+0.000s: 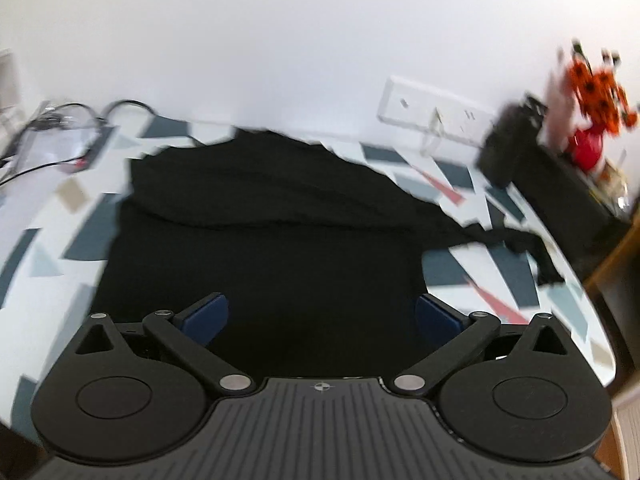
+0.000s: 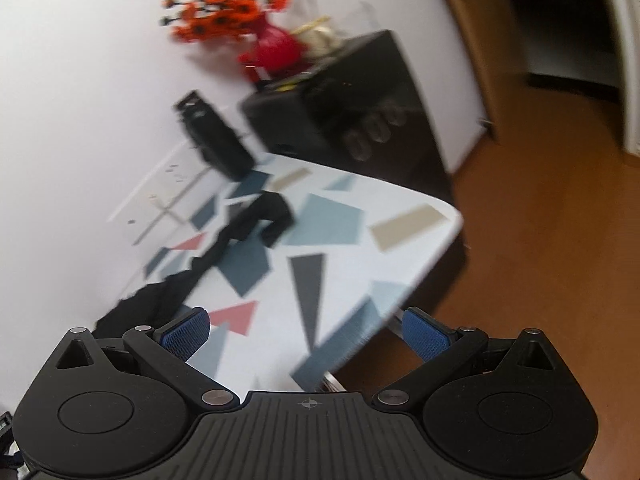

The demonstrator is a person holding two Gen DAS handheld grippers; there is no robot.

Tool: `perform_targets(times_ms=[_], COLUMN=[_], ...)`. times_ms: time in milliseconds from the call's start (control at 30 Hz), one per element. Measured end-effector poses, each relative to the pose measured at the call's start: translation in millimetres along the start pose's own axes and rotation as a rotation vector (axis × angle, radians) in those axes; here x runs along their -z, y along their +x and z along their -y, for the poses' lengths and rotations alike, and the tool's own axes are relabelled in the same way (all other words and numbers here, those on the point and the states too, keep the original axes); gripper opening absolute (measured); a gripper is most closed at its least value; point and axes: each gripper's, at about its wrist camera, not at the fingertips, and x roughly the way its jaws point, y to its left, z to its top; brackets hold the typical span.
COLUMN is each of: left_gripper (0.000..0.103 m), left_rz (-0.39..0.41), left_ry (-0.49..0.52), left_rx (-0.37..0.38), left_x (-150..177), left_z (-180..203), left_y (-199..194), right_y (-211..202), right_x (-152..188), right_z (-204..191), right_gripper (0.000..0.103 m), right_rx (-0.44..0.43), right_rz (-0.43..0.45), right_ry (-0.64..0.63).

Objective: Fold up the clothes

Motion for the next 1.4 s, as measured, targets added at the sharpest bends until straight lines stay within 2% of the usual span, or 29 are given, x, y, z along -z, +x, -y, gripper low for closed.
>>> perform_targets(times_ms=[67,167,300,400,567,733,900,1133,1400], left_gripper=[0.102,0.102,0.102,0.102,0.102,0.102,0.102,0.103,0.103], left_rz=[-0.045,-0.113,-0.204,-0.22,-0.257,-0.329,-0.332,-0.39,-0.368], left_ry=[0.041,0.044,0.008,0.043,0.128,0.195,0.243,0.216,0.227], left_rx=[-0.019,-0.081,-0.077,-0.068,-0.073,-0.103,-0.107,-0.117,-0.081], left_x=[-2,-3,-6,-8,-7,-2,-4,-4,-1], left_z=[5,-2,-18,-23,-30,-41,-51,-72,-78], left_y=[20,46,66,76,95,113,119,134,133], right_y=[-9,-7,-7,-5,0,15,21,29,33], right_x=[0,22,34,34,41,59,68,79,85], right_z=[5,-19,-50,-69,-90,-113,-124,-137,-152], right_gripper=[0.102,0.102,0.102,0.102,0.102,0.102,0.102,0.102,0.102], right_rx=[0.03,0.059,0.052,0.068,0.101,0.112,0.148,0.192,0.22], right_rz=[0.005,-0.028,-0.036,-0.012,0.021,-0.007,-0.009,-0.033,-0.052], right_ry=[0.022,-0.023,-0.042,-0.059,-0.018,-0.012,0.02,0.034,0.007])
